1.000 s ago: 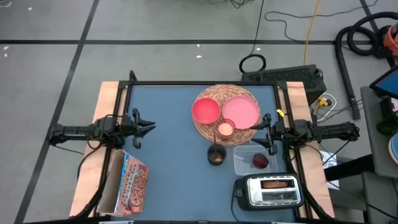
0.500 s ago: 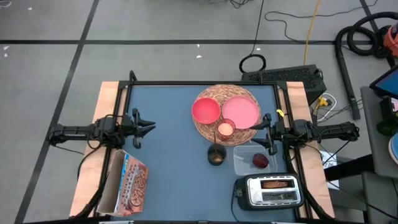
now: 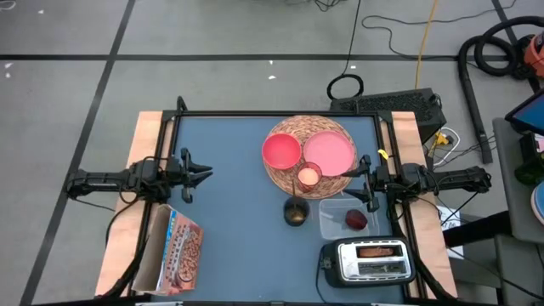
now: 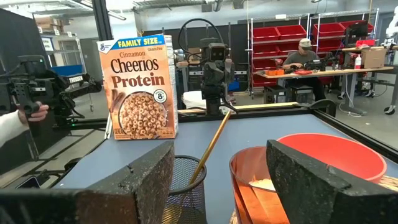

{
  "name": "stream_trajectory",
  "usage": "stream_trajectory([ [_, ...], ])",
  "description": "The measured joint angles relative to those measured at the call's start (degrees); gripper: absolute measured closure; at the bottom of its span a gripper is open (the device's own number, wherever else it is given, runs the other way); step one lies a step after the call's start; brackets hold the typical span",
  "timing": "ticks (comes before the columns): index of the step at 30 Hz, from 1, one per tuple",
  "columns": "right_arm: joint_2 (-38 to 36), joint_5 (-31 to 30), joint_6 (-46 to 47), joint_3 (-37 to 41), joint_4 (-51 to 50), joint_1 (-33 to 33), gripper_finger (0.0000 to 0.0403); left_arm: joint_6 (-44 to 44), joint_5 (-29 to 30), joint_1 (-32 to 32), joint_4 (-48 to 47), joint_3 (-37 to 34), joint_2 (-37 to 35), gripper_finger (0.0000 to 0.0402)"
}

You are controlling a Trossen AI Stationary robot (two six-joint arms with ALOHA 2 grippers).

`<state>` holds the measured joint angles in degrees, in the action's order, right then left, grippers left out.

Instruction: Arrange a breakfast setting

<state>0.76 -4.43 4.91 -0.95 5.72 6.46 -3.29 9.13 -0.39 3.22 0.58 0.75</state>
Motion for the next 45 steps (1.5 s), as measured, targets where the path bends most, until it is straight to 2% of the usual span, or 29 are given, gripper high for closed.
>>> stream_trajectory([
  [8, 0.0, 0.0, -1.5, 0.0, 0.0, 0.0, 0.0156, -0.1, 0.0, 0.0, 0.1, 0.0, 0.0, 0.0321],
  [14, 0.0, 0.0, -1.5, 0.0, 0.0, 0.0, 0.0156, -3.8, 0.0, 0.0, 0.1, 0.0, 0.0, 0.0310],
  [18, 0.0, 0.0, -1.5, 0.0, 0.0, 0.0, 0.0156, -5.9, 0.0, 0.0, 0.3, 0.0, 0.0, 0.0271],
  [23, 0.0, 0.0, -1.5, 0.0, 0.0, 0.0, 0.0156, -6.0, 0.3, 0.0, 3.5, 0.0, 0.0, 0.0194],
  [31, 0.0, 0.0, -1.5, 0.0, 0.0, 0.0, 0.0156, -6.1, 4.8, 0.0, 8.4, 0.0, 0.0, 0.0088],
  [34, 0.0, 0.0, -1.5, 0.0, 0.0, 0.0, 0.0156, -6.2, 6.7, 0.0, 12.8, 0.0, 0.0, 0.0073],
  [41, 0.0, 0.0, -1.5, 0.0, 0.0, 0.0, 0.0156, -5.8, 8.0, 0.0, 30.5, 0.1, 0.0, 0.0071],
  [45, 0.0, 0.0, -1.5, 0.0, 0.0, 0.0, 0.0156, -6.1, 7.5, 0.0, 28.5, 5.2, 0.4, 0.0071],
])
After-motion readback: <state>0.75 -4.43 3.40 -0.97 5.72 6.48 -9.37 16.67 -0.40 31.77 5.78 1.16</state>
